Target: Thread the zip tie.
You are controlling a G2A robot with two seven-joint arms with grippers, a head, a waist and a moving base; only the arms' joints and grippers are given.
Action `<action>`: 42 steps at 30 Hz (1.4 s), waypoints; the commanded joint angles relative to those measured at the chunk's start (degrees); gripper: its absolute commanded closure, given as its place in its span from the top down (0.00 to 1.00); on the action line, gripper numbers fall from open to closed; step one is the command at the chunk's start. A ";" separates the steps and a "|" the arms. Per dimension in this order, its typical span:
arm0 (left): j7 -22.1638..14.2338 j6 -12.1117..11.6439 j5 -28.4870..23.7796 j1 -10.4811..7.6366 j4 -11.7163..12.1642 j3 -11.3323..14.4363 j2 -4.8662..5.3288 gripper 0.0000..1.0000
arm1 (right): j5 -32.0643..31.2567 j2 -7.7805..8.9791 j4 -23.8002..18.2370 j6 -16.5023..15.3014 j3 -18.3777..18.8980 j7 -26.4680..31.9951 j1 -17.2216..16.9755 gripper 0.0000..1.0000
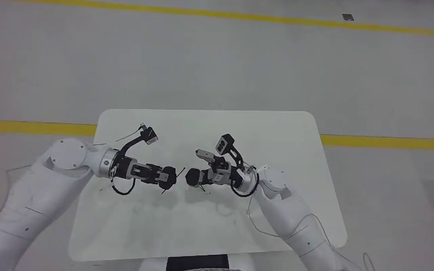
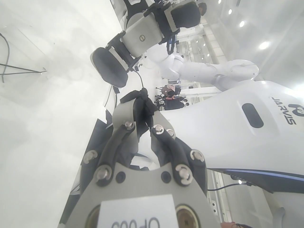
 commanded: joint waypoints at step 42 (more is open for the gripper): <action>0.00 0.00 0.00 0.00 0.00 0.00 0.00 0.00 | 1.02 -0.61 2.55 0.04 -2.21 -0.37 0.82 0.18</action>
